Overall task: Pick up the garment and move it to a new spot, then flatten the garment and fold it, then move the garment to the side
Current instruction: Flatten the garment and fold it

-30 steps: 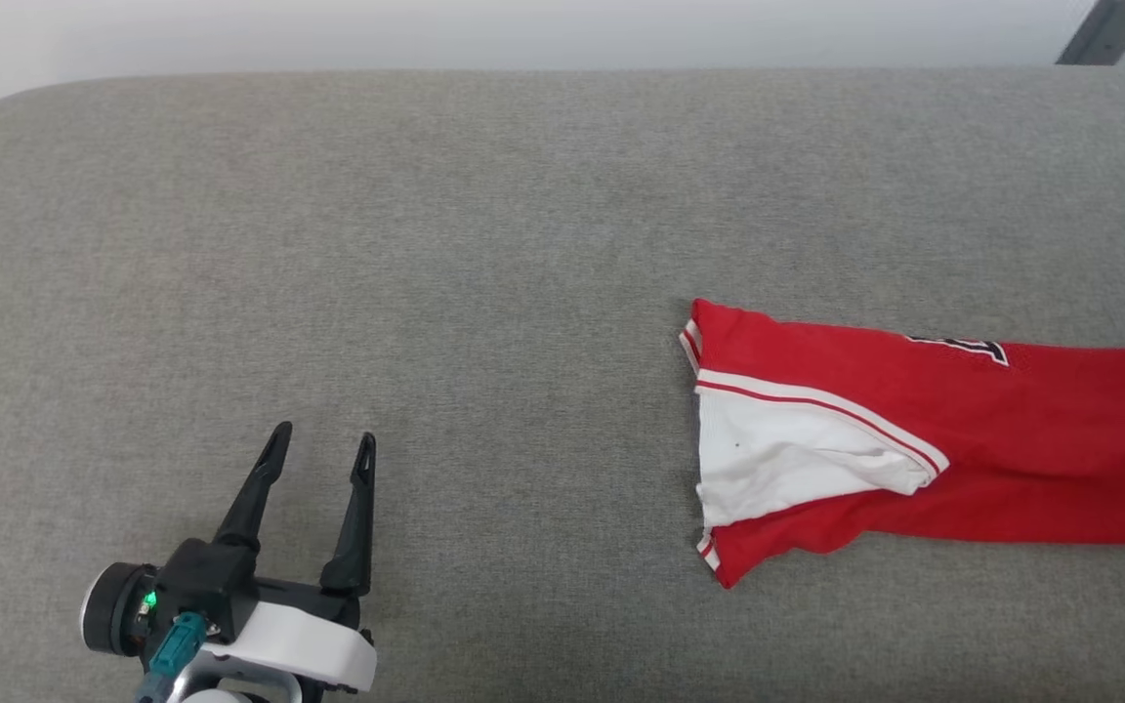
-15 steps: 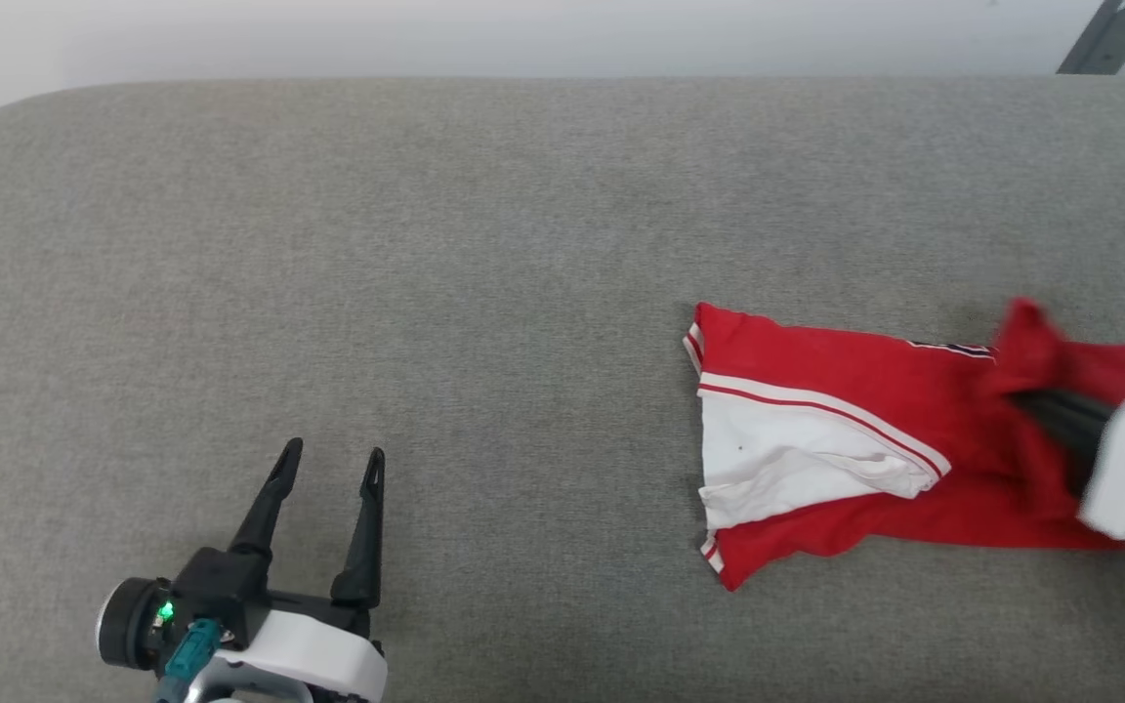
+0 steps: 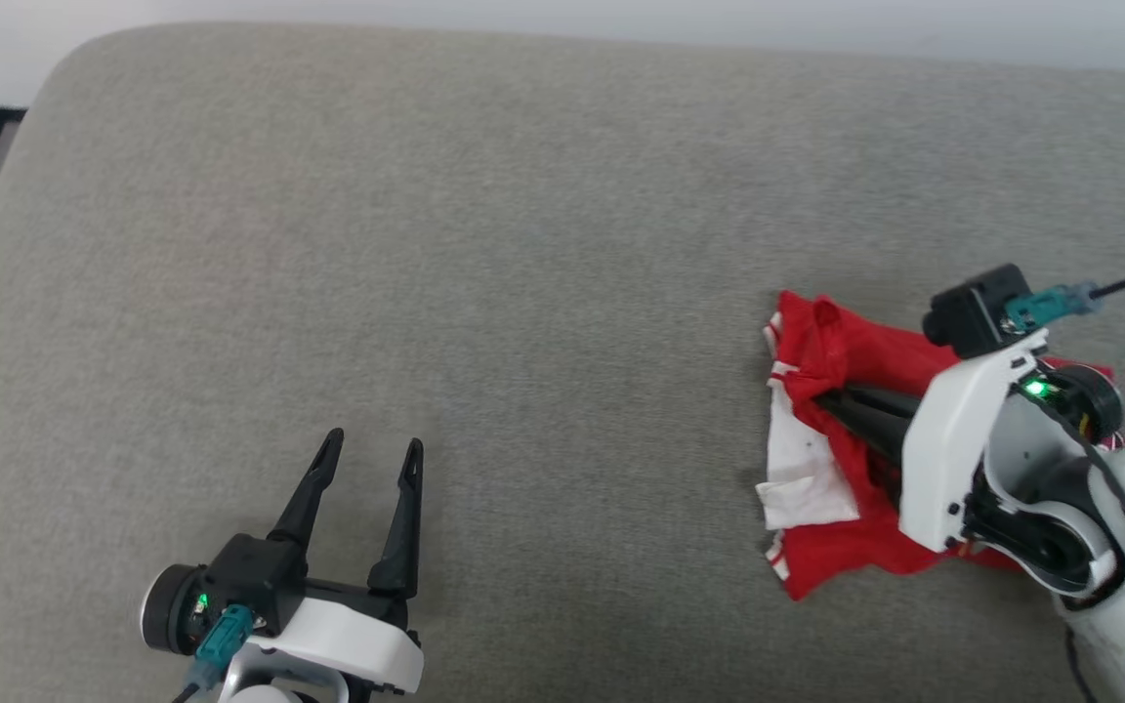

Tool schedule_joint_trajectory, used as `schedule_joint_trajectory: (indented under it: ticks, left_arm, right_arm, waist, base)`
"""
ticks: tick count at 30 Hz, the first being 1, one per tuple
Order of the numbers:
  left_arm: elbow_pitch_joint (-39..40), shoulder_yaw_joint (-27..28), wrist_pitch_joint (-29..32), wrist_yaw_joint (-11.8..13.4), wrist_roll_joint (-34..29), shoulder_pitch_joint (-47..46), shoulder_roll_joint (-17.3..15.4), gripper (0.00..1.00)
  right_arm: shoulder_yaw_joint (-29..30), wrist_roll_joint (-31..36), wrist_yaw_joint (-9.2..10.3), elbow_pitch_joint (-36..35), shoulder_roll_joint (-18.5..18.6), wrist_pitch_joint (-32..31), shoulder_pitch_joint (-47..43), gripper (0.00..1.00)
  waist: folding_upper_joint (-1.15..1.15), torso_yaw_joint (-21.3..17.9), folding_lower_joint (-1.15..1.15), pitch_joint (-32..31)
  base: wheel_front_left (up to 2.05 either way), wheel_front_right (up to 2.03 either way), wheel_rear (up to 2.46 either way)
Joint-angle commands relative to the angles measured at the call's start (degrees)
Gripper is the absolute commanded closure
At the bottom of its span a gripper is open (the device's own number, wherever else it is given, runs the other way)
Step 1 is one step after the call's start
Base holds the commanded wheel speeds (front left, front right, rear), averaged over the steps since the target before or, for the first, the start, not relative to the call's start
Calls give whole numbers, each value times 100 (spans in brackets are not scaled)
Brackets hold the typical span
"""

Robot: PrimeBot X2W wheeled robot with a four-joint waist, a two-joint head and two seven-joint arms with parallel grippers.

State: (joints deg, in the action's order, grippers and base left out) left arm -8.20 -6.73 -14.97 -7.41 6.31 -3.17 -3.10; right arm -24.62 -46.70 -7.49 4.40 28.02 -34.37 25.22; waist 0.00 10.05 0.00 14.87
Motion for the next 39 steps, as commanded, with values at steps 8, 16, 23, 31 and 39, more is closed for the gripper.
schedule_joint_trajectory:
  ticks: [8,16,23,31,39]
  left_arm:
    - [-141,-18,-29,-12,144,-129,18,0]
    - [-111,158,-29,-5,254,-4,19,0]
    - [-228,195,-29,-5,295,121,11,0]
    - [-427,107,-29,-5,512,74,-111,0]
    - [-480,301,-29,-6,600,236,-203,0]
  right_arm:
    - [-5,88,0,685,-293,150,-120,89]
    - [-273,-172,0,754,-321,717,-91,0]
    - [-181,-324,0,845,22,1067,-112,0]
    - [386,-164,-1,1955,225,2510,-250,0]
    - [280,203,0,2675,-28,4484,-331,0]
  waist:
    - [0,149,0,4]
    - [0,-121,0,-198]
    - [0,-575,0,-479]
    - [0,-983,0,-764]
    - [0,-1304,0,-1063]
  base:
    - [0,0,0]
    - [0,0,0]
    - [0,0,0]
    - [0,0,0]
    - [0,0,0]
